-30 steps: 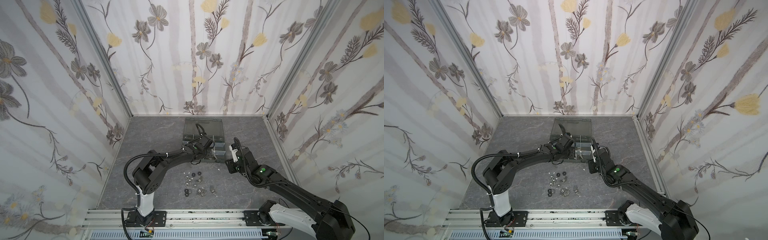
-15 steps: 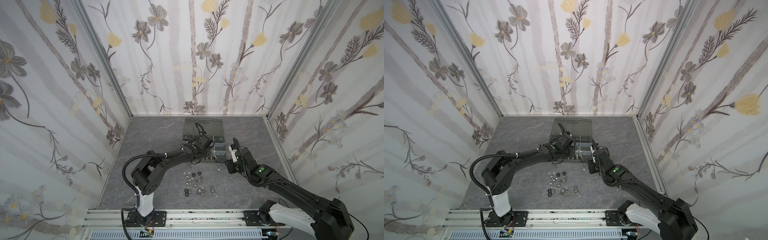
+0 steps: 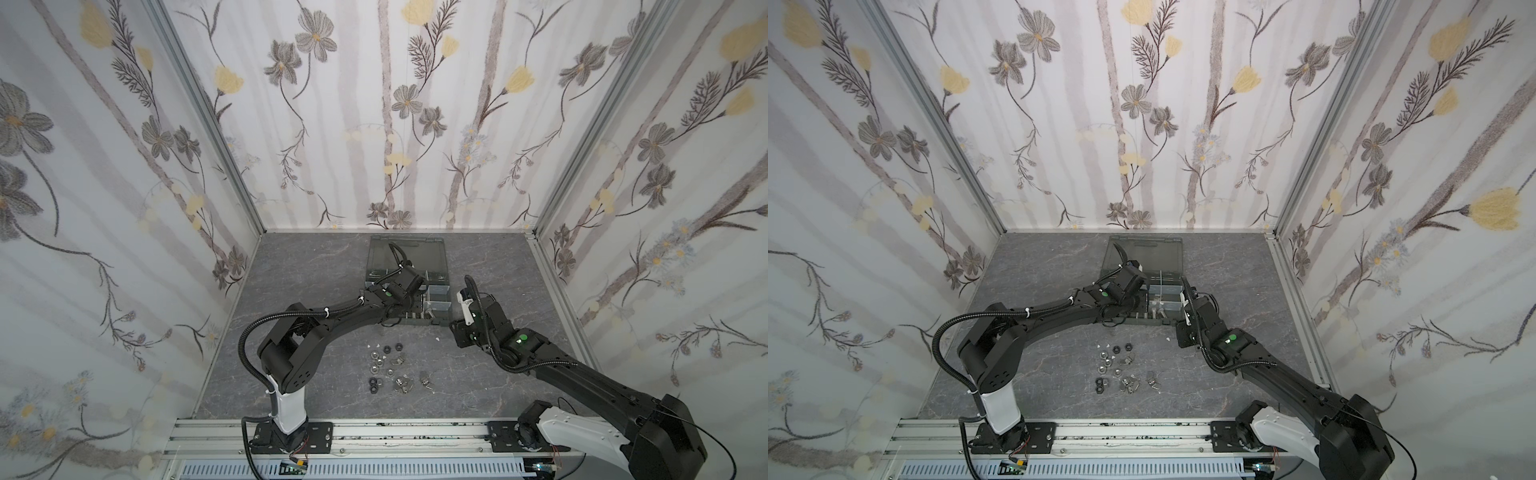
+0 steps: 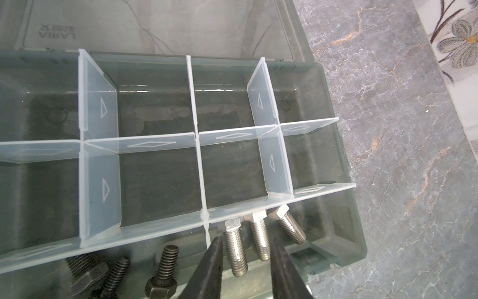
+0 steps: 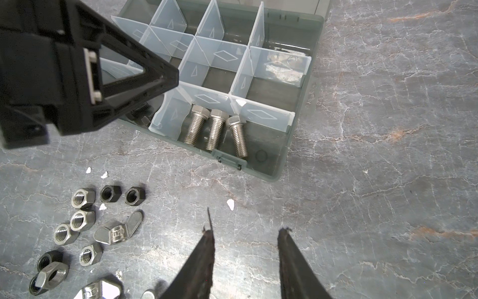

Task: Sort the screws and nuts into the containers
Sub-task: 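Lower the silver bolt into the nearest compartment and open the left gripper, then withdraw the left gripper over the pile while the right gripper reaches toward a black nut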

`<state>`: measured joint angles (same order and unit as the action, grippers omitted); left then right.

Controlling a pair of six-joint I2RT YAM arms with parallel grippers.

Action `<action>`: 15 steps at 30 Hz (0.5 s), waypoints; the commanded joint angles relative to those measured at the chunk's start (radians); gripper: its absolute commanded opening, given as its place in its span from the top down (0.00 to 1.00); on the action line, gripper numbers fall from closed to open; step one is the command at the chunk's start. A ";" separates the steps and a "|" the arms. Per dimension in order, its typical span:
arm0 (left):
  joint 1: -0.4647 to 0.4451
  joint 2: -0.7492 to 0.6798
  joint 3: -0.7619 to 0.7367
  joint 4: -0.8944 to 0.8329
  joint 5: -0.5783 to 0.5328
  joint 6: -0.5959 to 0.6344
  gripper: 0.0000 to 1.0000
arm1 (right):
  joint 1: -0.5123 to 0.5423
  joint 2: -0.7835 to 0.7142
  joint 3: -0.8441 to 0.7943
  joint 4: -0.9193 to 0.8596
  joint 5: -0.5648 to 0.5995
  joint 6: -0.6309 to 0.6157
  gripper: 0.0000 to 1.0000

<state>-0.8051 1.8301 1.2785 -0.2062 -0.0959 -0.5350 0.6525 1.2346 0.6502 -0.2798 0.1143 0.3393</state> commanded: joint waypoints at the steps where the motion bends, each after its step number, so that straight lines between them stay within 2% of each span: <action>1: 0.001 -0.023 -0.011 0.007 -0.025 -0.012 0.66 | 0.000 0.010 0.000 0.019 -0.001 0.012 0.59; 10: 0.004 -0.115 -0.094 0.008 -0.060 -0.026 0.66 | 0.005 0.038 -0.012 0.051 -0.049 0.035 0.59; 15: 0.009 -0.179 -0.158 0.008 -0.079 -0.044 0.66 | 0.041 0.072 -0.014 0.076 -0.057 0.057 0.59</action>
<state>-0.7998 1.6760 1.1427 -0.2050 -0.1406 -0.5575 0.6796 1.2926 0.6380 -0.2565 0.0784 0.3729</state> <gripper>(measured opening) 0.339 0.411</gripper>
